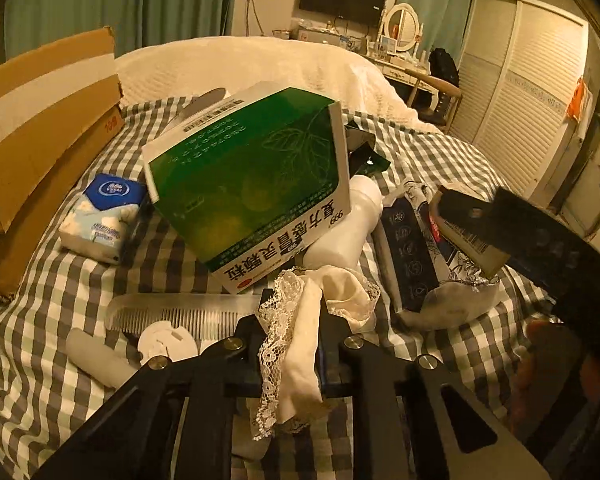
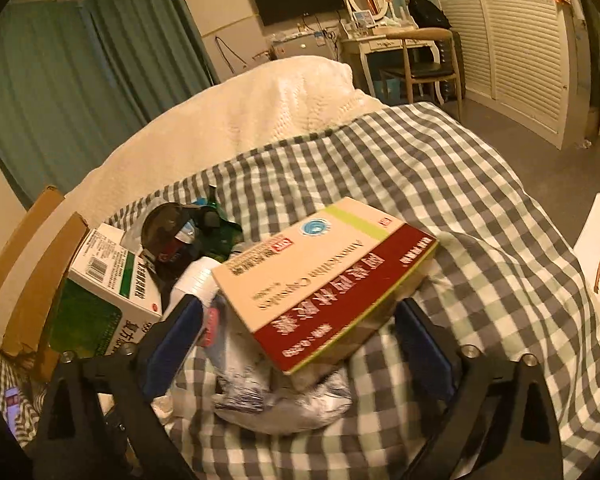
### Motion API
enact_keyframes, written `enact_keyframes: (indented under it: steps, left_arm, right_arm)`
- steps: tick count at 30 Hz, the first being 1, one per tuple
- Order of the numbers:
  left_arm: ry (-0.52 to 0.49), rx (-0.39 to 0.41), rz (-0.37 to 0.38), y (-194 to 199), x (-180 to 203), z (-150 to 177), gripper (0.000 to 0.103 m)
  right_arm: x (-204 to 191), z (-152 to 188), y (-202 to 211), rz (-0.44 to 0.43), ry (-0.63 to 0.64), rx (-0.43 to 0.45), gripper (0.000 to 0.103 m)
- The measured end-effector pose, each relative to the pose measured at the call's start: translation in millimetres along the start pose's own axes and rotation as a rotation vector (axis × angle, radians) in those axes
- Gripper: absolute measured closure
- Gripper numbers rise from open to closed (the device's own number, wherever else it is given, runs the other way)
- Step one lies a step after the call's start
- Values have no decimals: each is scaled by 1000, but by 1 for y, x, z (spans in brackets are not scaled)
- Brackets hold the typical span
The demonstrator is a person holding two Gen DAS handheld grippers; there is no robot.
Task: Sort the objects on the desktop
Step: 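Grasp the lace-trimmed white cloth with the left gripper while the right grasps the Amoxicillin box, then carry the cloth and capsule box to the cardboard box and release both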
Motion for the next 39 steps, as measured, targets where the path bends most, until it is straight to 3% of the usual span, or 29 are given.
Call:
enact_keyframes:
  steps: [6, 12, 18, 24, 33, 39]
  left_arm:
    - [12, -7, -4, -6, -3, 2, 87]
    - [1, -1, -7, -5, -2, 1, 88]
    - [-8, -13, 12, 0, -2, -1, 90]
    - [-19, -32, 40, 15, -1, -7, 91]
    - [-11, 55, 39, 67, -10, -31, 91]
    - [13, 104, 40, 104, -24, -48, 91]
  right_arm:
    - [1, -10, -26, 102, -53, 5, 1]
    - [3, -14, -30, 120, -59, 16, 1]
    - [10, -19, -10, 82, -44, 52, 8]
    - [6, -3, 14, 85, 11, 20, 13]
    - [-16, 20, 65, 58, 65, -38, 14]
    - [-44, 18, 110, 48, 111, -14, 15]
Point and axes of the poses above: each gripper's, at about its wrist camera, not at the fingertips, and y roughly against the way its jaws point, x to its right, z to its underside, the point moved 6 cm from there along -y, roughly the way its jaws point, and after that the axes turned 7 degrees about -y, right-handed, at the moved point
